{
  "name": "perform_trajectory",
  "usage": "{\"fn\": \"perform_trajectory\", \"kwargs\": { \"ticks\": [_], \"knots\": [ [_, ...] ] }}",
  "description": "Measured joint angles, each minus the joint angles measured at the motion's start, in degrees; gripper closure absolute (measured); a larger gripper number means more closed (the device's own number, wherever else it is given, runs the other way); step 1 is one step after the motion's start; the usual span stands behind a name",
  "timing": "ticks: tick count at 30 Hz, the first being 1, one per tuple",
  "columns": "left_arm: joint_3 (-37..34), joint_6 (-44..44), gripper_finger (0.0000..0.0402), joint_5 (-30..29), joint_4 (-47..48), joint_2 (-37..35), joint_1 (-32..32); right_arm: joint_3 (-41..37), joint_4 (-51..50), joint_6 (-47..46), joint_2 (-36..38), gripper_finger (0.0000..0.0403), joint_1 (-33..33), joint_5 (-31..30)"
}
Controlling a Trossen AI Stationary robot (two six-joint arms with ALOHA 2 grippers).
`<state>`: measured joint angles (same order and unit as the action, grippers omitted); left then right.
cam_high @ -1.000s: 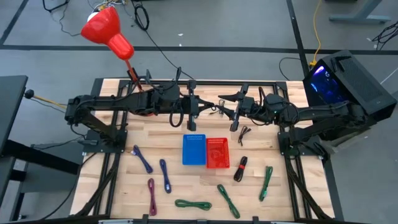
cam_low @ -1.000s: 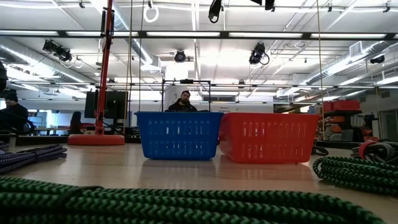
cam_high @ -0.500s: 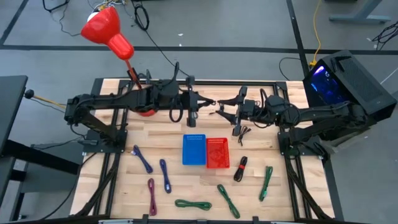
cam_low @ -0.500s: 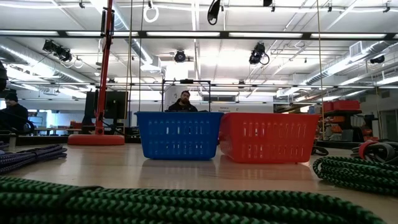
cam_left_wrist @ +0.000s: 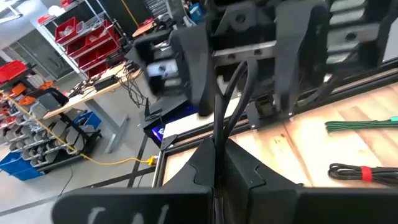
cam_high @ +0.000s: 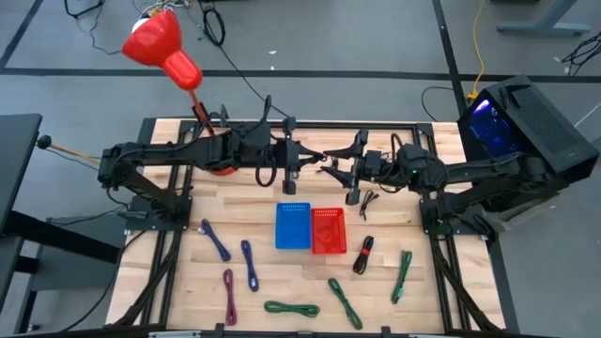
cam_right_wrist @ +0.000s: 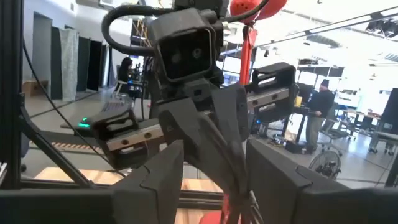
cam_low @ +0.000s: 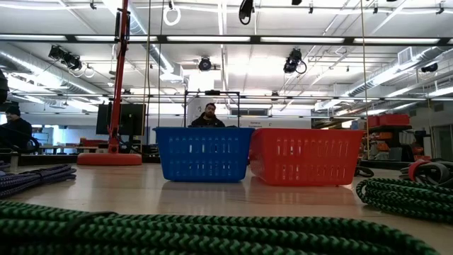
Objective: Pick & Place USB Port
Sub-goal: Put the black charger cable into the red bin
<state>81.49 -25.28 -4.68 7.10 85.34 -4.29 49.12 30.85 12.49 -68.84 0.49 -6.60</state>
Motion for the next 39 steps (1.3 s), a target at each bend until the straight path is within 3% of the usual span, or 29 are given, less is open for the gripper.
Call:
{"fn": "perform_trajectory", "kwargs": {
  "ticks": [8,10,14,15,22,28,34,39],
  "knots": [
    [0.00,0.03,0.0388,0.05,0.11,0.00,0.09,0.00,3.67,1.69,-2.16,0.0234,-0.14,-1.92],
    [0.00,0.04,0.0388,0.05,0.18,0.00,0.11,0.00,3.65,1.54,-2.11,0.0262,-0.15,-1.94],
    [0.00,0.36,0.0388,0.19,0.44,0.00,0.13,0.00,2.78,1.95,-1.99,0.0372,-0.15,-1.92],
    [-0.02,0.45,0.0387,0.16,0.53,0.00,0.17,0.00,2.53,2.46,-1.98,0.0384,-0.15,-1.91],
    [-0.02,0.94,0.0377,0.12,0.76,0.00,0.15,0.00,2.38,2.10,-1.94,0.0397,-0.15,-1.94],
    [-0.02,0.98,0.0328,-0.58,0.80,0.00,0.35,0.00,-0.21,1.90,-0.68,0.0399,-0.13,-4.99],
    [-0.02,0.65,0.0262,-7.09,4.88,-0.50,0.79,0.00,-6.49,0.70,2.29,0.0399,-0.15,-7.91],
    [-0.07,1.44,0.0228,-15.98,13.98,-2.21,0.77,0.00,-14.81,-5.81,4.25,0.0399,1.71,-5.30]
  ]
}}
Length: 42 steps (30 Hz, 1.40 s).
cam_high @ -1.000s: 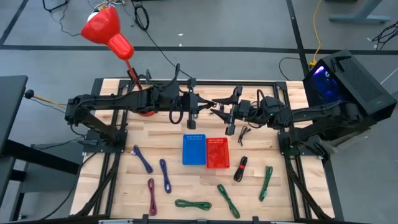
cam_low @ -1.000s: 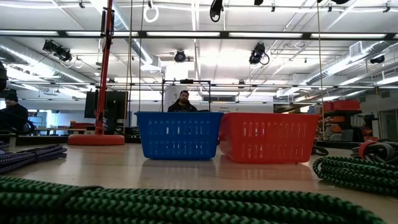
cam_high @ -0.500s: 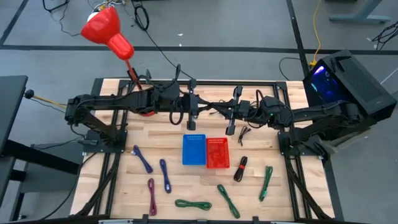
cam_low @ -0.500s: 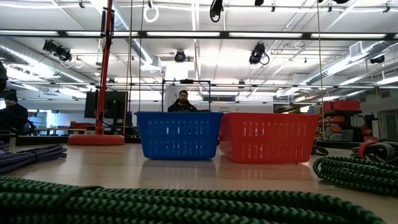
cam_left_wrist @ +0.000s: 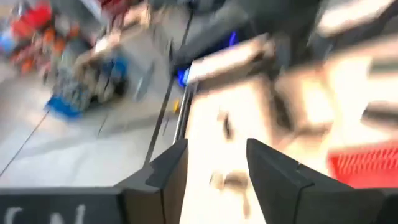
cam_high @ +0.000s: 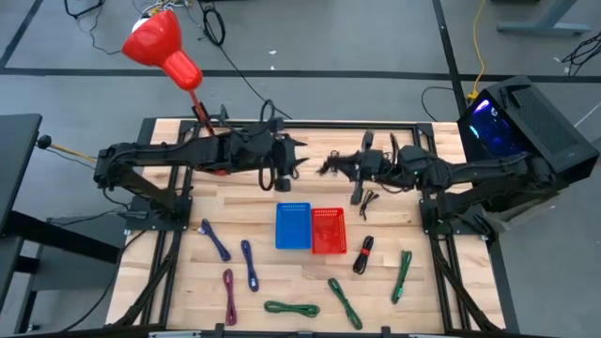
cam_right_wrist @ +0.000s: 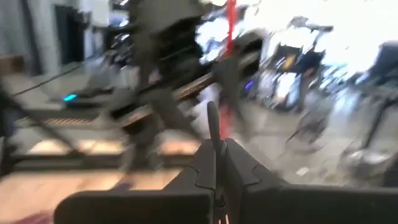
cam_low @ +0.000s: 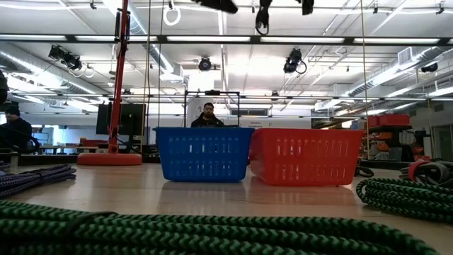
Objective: Pick & Place USB Port
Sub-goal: Put the black charger cable into the red bin
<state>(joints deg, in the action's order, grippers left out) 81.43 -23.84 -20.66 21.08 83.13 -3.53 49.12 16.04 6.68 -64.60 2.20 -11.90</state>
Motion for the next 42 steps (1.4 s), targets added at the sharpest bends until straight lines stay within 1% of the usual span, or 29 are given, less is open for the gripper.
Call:
{"fn": "perform_trajectory", "kwargs": {
  "ticks": [3,5,7,9,13,17,20,23,26,33,38,42],
  "knots": [
    [0.00,2.31,0.0222,-4.92,5.68,-1.47,-0.29,-0.53,-5.84,-5.21,-0.57,0.0399,2.89,0.96],
    [0.07,3.73,0.0222,-6.40,8.24,-2.11,-0.53,-2.01,-7.04,-8.32,-0.98,0.0399,5.47,0.93],
    [0.04,5.21,0.0224,-6.99,11.53,-2.68,-0.70,-4.56,-5.75,-11.39,-1.48,0.0399,8.11,-0.27],
    [0.07,5.62,0.0226,-7.22,12.93,-2.75,-0.86,-7.84,-4.91,-14.78,-1.55,0.0399,10.77,-3.25],
    [0.04,5.99,0.0227,-7.62,16.38,-2.89,-1.02,-15.14,2.25,-22.04,-2.23,0.0399,14.69,-8.48],
    [0.04,6.74,0.0227,-7.61,18.01,-2.92,-1.94,-21.53,10.94,-26.20,-2.72,0.0399,17.00,-12.17],
    [0.04,7.07,0.0227,-7.65,19.15,-3.01,-2.77,-24.06,14.69,-28.17,-3.24,0.0399,17.89,-13.91],
    [0.04,7.82,0.0227,-7.19,20.36,-3.01,-3.62,-24.55,14.68,-29.57,-4.11,0.0399,18.55,-15.47],
    [-0.13,8.62,0.0227,-4.27,20.51,-3.01,-4.65,-24.55,15.85,-30.22,-5.81,0.0399,18.99,-15.74],
    [-0.37,9.78,0.0227,-0.76,21.01,-3.01,-6.80,-24.55,22.54,-32.91,-13.75,0.0399,19.47,-15.50],
    [-0.37,9.78,0.0227,-0.47,21.70,-3.01,-7.35,-24.54,26.59,-34.68,-18.80,0.0399,19.38,-13.69],
    [-0.39,9.78,0.0227,-0.47,23.03,-3.01,-7.57,-24.52,27.37,-35.51,-20.70,0.0399,19.38,-13.61]
  ]
}}
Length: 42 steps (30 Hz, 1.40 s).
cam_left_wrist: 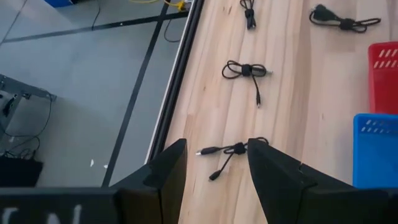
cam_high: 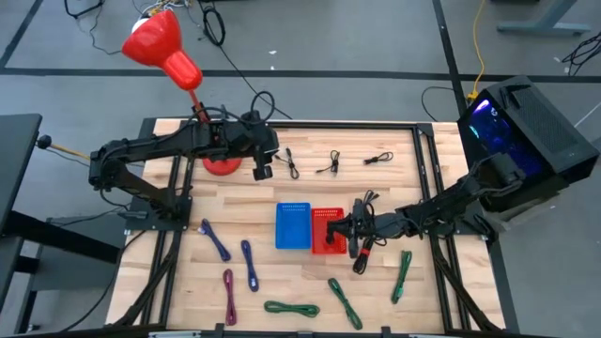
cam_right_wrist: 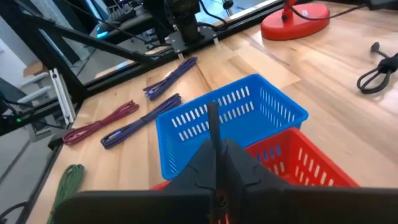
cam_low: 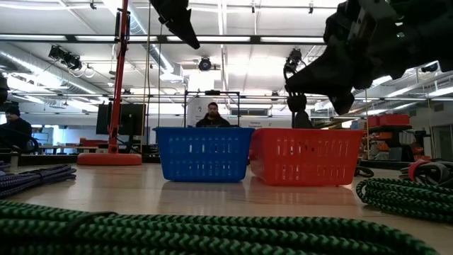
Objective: Pick & Place USB Port
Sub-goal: Put the black charger cable into the red bin
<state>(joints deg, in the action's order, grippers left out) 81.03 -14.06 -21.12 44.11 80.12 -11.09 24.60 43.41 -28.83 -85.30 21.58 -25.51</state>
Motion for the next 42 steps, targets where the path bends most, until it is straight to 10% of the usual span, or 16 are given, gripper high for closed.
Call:
{"fn": "perform_trajectory", "kwargs": {
  "ticks": [42],
  "knots": [
    [-0.04,1.51,0.0227,1.49,2.13,0.00,0.01,0.09,1.59,-4.82,-8.11,0.0379,-1.15,1.98]
  ]
}}
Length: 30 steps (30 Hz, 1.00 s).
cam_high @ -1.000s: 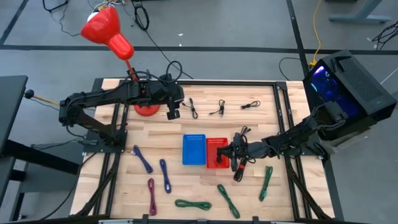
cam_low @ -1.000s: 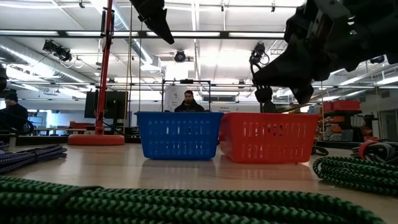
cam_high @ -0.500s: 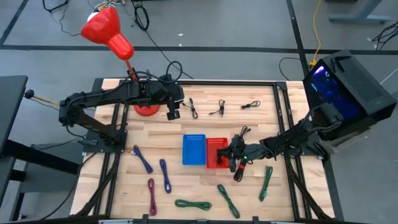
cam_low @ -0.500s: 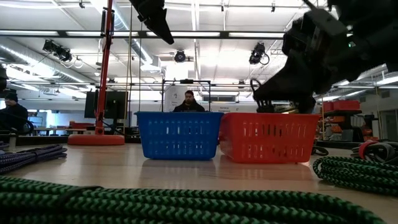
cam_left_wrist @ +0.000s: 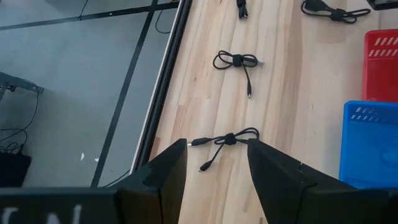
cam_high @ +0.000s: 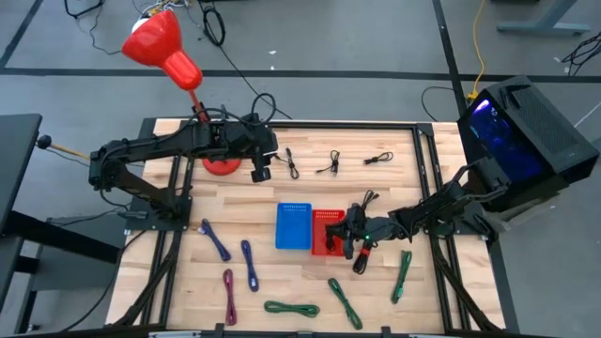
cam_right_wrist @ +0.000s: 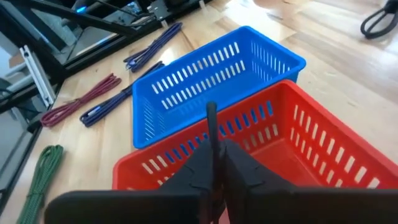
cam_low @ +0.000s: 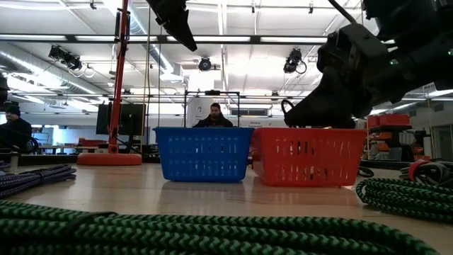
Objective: Pick & Place USB Port
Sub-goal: Put the black charger cable into the red bin
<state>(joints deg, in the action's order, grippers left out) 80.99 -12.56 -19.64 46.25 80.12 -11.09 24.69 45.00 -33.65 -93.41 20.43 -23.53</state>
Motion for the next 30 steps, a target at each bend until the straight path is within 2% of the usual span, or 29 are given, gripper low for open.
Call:
{"fn": "perform_trajectory", "kwargs": {
  "ticks": [8,13,20,27,30],
  "knots": [
    [0.00,0.00,0.0227,0.00,-0.01,0.00,-0.01,0.00,0.30,2.90,0.00,0.0327,-0.27,-3.95],
    [0.00,0.00,0.0227,0.00,-0.03,0.00,-0.01,0.00,0.39,2.71,0.00,0.0278,-1.27,0.20],
    [0.00,0.00,0.0227,-0.02,-0.03,0.02,-0.01,-0.02,3.51,5.61,0.02,0.0217,-1.29,-1.01],
    [0.00,0.34,0.0227,-0.01,-0.03,0.02,0.02,-0.05,7.41,12.35,0.52,0.0193,-2.78,-1.20],
    [0.00,0.33,0.0227,-0.02,0.20,0.02,-0.01,-0.07,6.10,18.29,2.93,0.0196,-4.99,-4.72]
  ]
}}
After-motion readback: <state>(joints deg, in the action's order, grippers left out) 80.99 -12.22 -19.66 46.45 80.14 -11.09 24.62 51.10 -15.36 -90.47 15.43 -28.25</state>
